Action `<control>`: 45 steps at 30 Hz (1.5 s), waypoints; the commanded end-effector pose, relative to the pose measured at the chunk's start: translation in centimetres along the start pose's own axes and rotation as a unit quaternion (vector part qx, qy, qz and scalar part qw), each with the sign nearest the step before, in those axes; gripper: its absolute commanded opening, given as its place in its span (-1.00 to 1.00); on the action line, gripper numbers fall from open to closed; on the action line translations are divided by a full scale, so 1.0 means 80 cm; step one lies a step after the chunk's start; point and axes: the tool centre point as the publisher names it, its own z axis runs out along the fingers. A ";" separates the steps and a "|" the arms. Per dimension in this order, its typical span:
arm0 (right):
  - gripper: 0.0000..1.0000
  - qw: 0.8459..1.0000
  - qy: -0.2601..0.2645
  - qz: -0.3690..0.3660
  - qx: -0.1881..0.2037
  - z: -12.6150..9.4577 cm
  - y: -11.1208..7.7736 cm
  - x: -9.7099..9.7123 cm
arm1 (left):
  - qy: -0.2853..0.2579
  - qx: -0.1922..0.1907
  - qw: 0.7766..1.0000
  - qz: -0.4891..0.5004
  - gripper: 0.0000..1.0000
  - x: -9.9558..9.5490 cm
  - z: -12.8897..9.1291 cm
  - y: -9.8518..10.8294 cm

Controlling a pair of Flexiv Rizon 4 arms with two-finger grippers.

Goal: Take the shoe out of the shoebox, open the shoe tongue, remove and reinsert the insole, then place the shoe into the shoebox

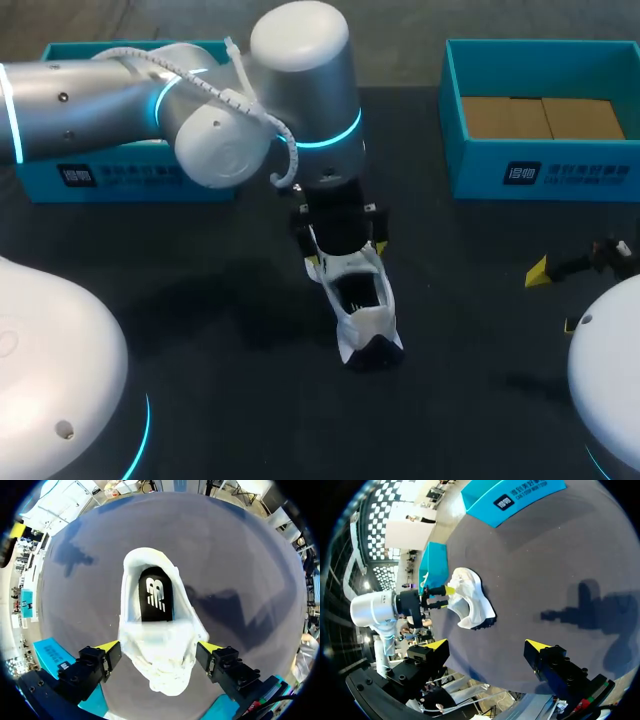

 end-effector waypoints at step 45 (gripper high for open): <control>1.00 1.000 -0.001 0.001 -0.008 -0.009 -0.013 0.000 | -0.020 0.033 0.999 0.011 -0.55 -0.015 0.013 -0.006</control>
